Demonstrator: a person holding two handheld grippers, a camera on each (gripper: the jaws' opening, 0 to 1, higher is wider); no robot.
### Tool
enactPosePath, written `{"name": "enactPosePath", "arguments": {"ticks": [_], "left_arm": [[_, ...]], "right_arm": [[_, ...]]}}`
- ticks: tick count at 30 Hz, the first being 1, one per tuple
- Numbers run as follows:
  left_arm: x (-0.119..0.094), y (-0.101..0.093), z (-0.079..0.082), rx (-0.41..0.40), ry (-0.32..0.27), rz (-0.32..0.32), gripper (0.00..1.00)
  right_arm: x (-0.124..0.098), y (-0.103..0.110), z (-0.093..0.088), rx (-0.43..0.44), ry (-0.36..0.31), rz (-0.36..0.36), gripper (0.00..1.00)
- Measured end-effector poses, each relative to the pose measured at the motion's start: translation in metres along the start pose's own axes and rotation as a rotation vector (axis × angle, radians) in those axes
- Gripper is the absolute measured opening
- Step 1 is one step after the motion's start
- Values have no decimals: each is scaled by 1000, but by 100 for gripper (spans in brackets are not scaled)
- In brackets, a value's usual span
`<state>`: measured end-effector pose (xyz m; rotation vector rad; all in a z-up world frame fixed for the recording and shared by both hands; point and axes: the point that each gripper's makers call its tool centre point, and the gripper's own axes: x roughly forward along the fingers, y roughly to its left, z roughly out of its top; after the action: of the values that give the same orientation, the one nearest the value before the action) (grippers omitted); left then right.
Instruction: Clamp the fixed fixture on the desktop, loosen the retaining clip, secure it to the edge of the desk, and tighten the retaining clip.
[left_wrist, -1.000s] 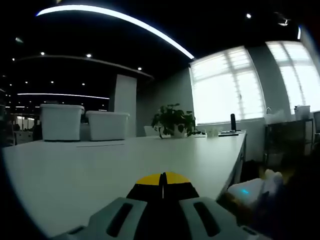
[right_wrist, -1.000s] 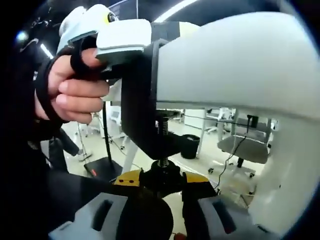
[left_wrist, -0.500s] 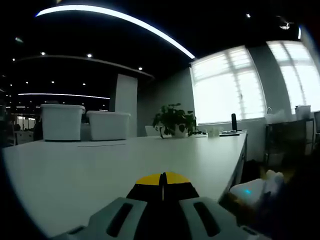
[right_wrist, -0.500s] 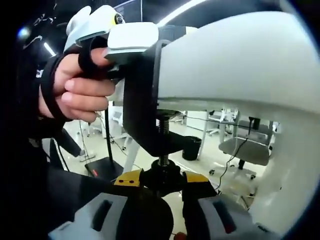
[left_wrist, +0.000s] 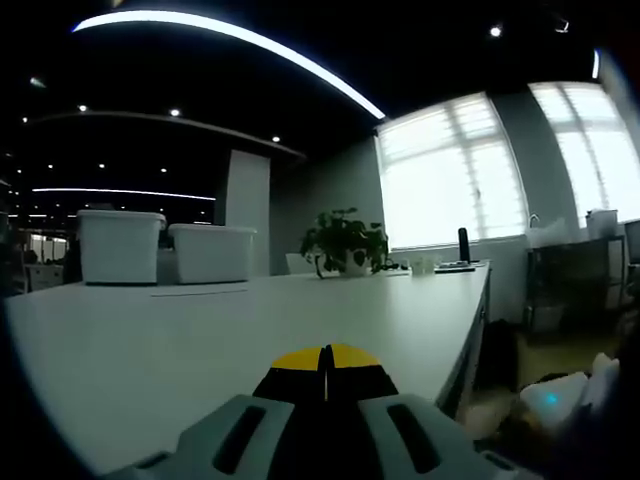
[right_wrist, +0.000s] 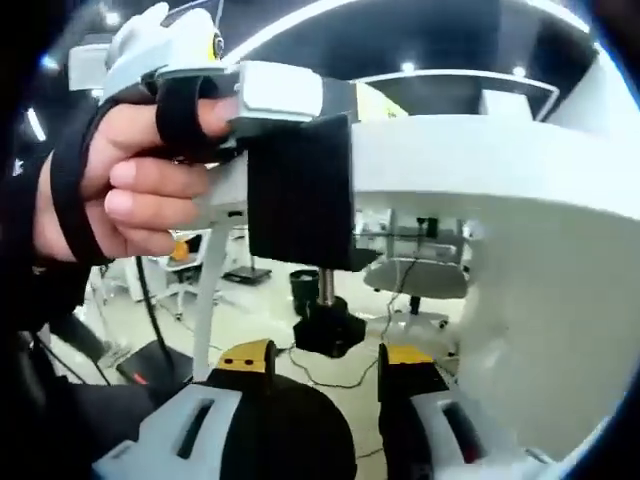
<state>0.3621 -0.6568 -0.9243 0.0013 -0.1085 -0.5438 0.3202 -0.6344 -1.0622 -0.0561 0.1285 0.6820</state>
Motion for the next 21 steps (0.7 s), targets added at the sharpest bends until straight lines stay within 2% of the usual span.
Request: {"name": "enactPosePath", "arguments": {"ticks": [2,6,13,17,21], "left_arm": [[0,0,0,1,-1,-3,1],[0,-1,1,7,-6,-8,1],[-1,-1,1,7,-8,-15,1],[-2,-1,1,9,-9,-15,1],[-2,0,1,13,-11,-13,1]], "right_arm": [[-1,-1,3,50,-23,-63,44],[-4,-6,13,2,-41,-209,46],[0,2,21,-20,-45,-254,49],[1,-4,20,-18,-38,-283,47],[2,-16,18,-12,-32,-334,32]]}}
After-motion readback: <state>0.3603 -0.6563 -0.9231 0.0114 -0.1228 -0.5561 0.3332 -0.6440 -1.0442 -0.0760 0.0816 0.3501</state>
